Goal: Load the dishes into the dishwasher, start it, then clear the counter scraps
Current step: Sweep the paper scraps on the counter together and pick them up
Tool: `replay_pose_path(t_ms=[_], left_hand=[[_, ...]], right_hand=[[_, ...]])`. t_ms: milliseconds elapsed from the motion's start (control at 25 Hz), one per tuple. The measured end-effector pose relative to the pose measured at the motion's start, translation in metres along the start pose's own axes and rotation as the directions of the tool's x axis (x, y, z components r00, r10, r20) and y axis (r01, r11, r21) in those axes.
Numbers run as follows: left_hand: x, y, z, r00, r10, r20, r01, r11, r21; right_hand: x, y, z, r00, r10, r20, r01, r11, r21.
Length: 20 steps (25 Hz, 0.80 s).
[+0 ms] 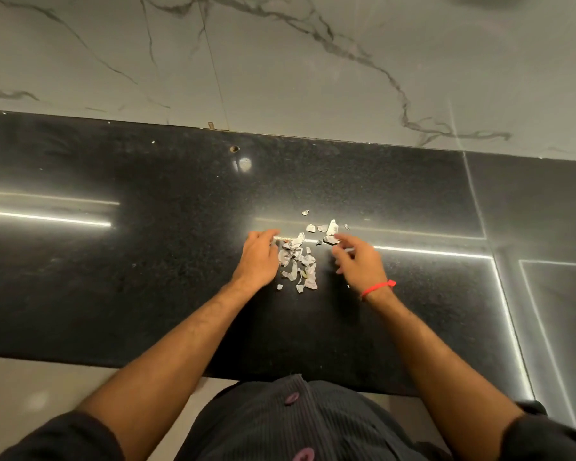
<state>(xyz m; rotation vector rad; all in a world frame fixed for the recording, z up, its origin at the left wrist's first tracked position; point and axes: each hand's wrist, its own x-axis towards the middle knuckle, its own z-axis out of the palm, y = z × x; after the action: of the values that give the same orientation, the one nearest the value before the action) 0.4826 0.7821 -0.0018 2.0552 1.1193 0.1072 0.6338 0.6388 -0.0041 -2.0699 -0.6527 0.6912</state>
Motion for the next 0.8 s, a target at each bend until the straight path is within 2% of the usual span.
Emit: replay_pose_path(t_ms=[80, 160, 240, 320, 400, 560, 600, 680, 760, 800], left_hand=[[0.025, 0.004, -0.007, 0.999, 0.038, 0.0, -0.038, 0.996, 0.076], [0.053, 0.018, -0.006, 0.992, 0.114, 0.05, -0.121, 0.981, 0.151], [0.074, 0.035, 0.004, 0.972, 0.186, 0.142, -0.214, 0.952, 0.219], [0.083, 0.044, 0.017, 0.936, 0.253, 0.245, -0.325, 0.889, 0.324], [0.079, 0.045, 0.024, 0.897, 0.333, 0.29, -0.429, 0.813, 0.394], [0.044, 0.02, 0.012, 0.826, 0.412, 0.384, -0.534, 0.792, 0.297], [0.034, 0.01, 0.006, 0.825, 0.414, 0.385, -0.529, 0.806, 0.265], [0.023, -0.007, -0.01, 0.858, 0.408, 0.313, -0.48, 0.853, 0.206], [0.021, -0.018, -0.021, 0.916, 0.35, 0.196, -0.391, 0.888, 0.242], [0.02, -0.022, -0.023, 0.938, 0.309, 0.158, -0.342, 0.897, 0.28]], right_hand=[[0.033, 0.001, -0.021, 0.99, -0.034, -0.137, 0.007, 0.982, -0.189], [0.058, 0.0, -0.025, 0.993, -0.029, -0.111, -0.016, 0.925, -0.38], [0.071, -0.002, -0.013, 0.999, -0.025, -0.02, 0.012, 0.875, -0.484], [0.07, -0.003, 0.004, 0.995, -0.058, 0.084, 0.093, 0.857, -0.507], [0.057, -0.006, 0.015, 0.984, -0.112, 0.141, 0.168, 0.852, -0.495], [0.021, -0.014, 0.017, 0.897, -0.239, 0.373, 0.385, 0.836, -0.39], [0.016, -0.014, 0.014, 0.899, -0.236, 0.369, 0.37, 0.859, -0.354], [0.018, -0.01, 0.007, 0.959, -0.221, 0.179, 0.268, 0.914, -0.305], [0.03, -0.003, 0.003, 0.983, -0.182, 0.022, 0.179, 0.925, -0.336], [0.034, -0.001, 0.007, 0.986, -0.166, 0.026, 0.163, 0.91, -0.38]])
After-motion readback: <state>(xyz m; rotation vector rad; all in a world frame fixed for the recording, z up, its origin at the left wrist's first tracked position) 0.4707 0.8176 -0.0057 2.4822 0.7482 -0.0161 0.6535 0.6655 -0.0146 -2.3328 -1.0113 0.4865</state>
